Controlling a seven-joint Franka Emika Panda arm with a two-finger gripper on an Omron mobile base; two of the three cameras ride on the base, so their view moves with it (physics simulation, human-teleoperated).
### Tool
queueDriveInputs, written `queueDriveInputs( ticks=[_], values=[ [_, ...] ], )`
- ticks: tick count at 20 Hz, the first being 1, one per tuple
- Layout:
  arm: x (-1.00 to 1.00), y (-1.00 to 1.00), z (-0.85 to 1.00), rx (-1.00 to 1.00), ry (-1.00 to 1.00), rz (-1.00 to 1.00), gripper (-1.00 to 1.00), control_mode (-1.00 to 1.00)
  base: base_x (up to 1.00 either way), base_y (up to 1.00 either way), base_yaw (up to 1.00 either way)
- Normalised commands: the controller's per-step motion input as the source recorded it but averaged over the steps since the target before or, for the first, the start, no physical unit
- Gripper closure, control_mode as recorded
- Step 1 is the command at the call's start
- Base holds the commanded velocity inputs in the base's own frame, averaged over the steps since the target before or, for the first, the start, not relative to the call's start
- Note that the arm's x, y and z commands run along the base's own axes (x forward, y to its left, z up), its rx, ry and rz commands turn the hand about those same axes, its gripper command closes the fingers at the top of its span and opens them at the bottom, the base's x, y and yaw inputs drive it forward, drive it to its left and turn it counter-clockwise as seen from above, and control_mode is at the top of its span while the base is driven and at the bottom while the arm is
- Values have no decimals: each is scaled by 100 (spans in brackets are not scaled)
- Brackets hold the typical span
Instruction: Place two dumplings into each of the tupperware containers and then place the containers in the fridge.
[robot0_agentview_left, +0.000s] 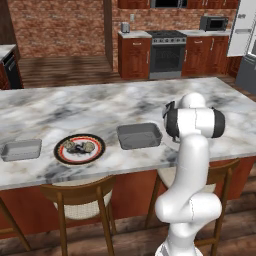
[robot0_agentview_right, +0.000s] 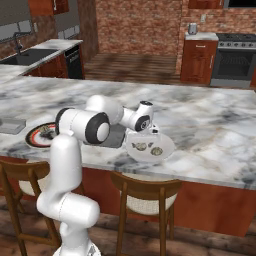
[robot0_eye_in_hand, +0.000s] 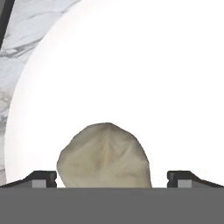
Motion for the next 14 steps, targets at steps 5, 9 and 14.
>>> queueDriveInputs(
  ticks=[5,9,14],
  values=[
    [-42,3,-43,0,12,2,100,-100,0,0,0],
    [-13,0,-11,0,2,0,100,-100,0,0,0],
    [5,0,0,0,0,0,100,-100,0,0,0]
  ],
)
